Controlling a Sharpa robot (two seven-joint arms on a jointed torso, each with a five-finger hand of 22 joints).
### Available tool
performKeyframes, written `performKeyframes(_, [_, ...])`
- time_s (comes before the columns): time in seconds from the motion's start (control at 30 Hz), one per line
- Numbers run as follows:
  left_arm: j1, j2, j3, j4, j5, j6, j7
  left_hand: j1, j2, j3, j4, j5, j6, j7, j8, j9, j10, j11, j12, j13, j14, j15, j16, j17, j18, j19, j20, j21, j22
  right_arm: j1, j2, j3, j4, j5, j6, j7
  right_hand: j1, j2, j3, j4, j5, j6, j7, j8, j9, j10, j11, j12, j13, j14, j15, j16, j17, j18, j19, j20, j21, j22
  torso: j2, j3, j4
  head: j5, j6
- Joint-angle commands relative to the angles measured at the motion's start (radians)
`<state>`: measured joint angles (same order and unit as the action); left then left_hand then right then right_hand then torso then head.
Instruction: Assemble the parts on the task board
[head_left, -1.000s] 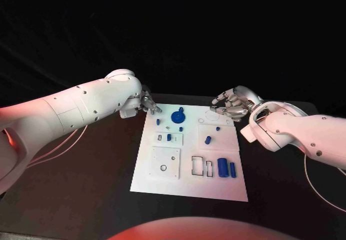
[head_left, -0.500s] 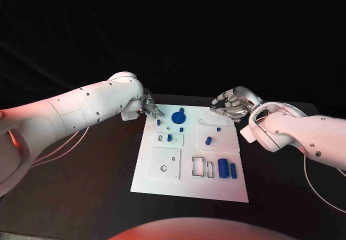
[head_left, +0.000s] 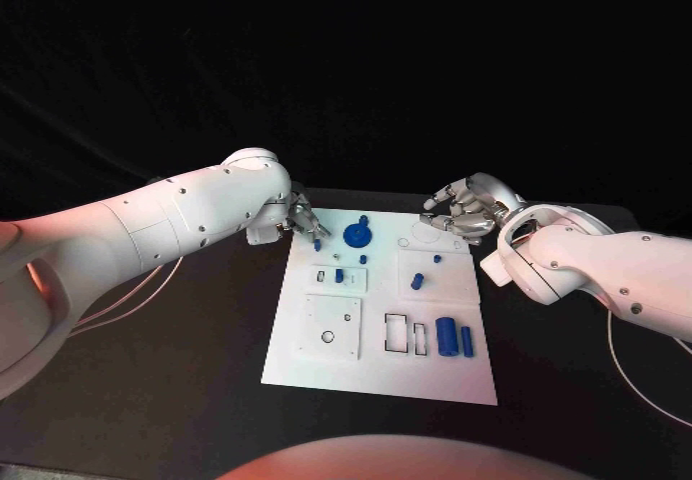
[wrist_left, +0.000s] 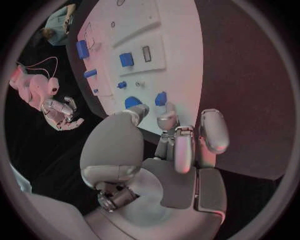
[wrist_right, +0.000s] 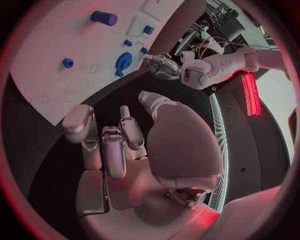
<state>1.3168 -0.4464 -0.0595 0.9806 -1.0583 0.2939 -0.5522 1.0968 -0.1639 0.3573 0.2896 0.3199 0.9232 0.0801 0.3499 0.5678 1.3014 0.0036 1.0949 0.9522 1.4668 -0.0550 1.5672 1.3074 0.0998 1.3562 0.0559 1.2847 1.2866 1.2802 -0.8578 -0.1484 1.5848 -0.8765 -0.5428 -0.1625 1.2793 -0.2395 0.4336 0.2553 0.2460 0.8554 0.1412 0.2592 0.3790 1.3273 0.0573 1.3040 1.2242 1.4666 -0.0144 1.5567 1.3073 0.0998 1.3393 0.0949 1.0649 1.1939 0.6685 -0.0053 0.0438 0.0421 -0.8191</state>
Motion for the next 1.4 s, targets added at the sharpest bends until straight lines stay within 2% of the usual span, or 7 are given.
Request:
performKeyframes(0.03, [0.0,0.004,0.0,0.001,0.011,0.017,0.01,0.022,0.016,0.019,-0.004,-0.014,0.016,-0.004,-0.005,-0.005,0.003,-0.004,0.003,-0.001,0.104,-0.002,0.004,0.263,-0.015,0.0,0.0,-0.006,0.002,-0.001,-0.001,0.0,0.0,-0.01,0.002,0.003,-0.01,-0.002,-0.002,0.006,0.003,-0.006,0.0,0.003,0.001,-0.007,0.001,-0.006,-0.001,0.091,0.002,-0.005,0.216,0.017,-0.006,-0.002,-0.004,-0.001,0.0,0.0002,0.0013,0.0,-0.001])
performKeyframes(0.2, [0.0,0.005,0.0,0.004,0.011,0.018,0.008,0.044,0.015,0.032,-0.007,-0.01,0.026,-0.007,-0.007,-0.009,0.004,-0.006,0.004,0.0,0.104,-0.003,0.004,0.263,-0.015,0.001,-0.001,-0.007,0.003,-0.001,-0.001,0.0,0.001,-0.01,0.003,0.002,-0.01,-0.002,-0.002,0.006,0.003,-0.006,0.0,0.003,0.001,-0.007,0.001,-0.006,-0.001,0.091,0.002,-0.005,0.216,0.017,-0.006,-0.002,-0.004,-0.001,0.0,0.0002,-0.0007,0.0,-0.002])
performKeyframes(0.6, [0.0,0.003,0.0,0.009,0.008,0.015,0.002,0.067,0.01,0.045,-0.01,0.0,0.053,-0.015,0.004,-0.007,0.01,-0.011,0.007,0.002,0.104,-0.007,0.004,0.263,-0.015,0.002,-0.004,-0.008,0.006,-0.001,-0.001,0.0,0.0,-0.01,0.003,0.002,-0.01,-0.002,-0.002,0.006,0.003,-0.006,0.0,0.003,0.001,-0.007,0.001,-0.006,-0.001,0.091,0.002,-0.005,0.216,0.017,-0.006,-0.002,-0.004,-0.001,0.0,-0.0001,0.0009,0.0,-0.004])
performKeyframes(1.4, [0.0,0.0,0.001,0.01,0.008,0.03,-0.013,0.088,0.003,0.054,-0.013,-0.008,0.076,-0.025,0.025,0.004,0.017,-0.019,0.011,0.005,0.104,-0.013,0.004,0.263,-0.015,0.003,-0.009,-0.01,0.008,-0.001,-0.001,0.0,-0.001,-0.01,0.004,0.001,-0.009,-0.002,-0.001,0.007,0.005,-0.007,0.0,0.006,0.002,-0.006,0.001,-0.004,0.001,0.092,0.002,-0.005,0.216,0.016,-0.006,-0.002,-0.004,0.0,-0.001,0.0,0.0006,-0.002,-0.009])
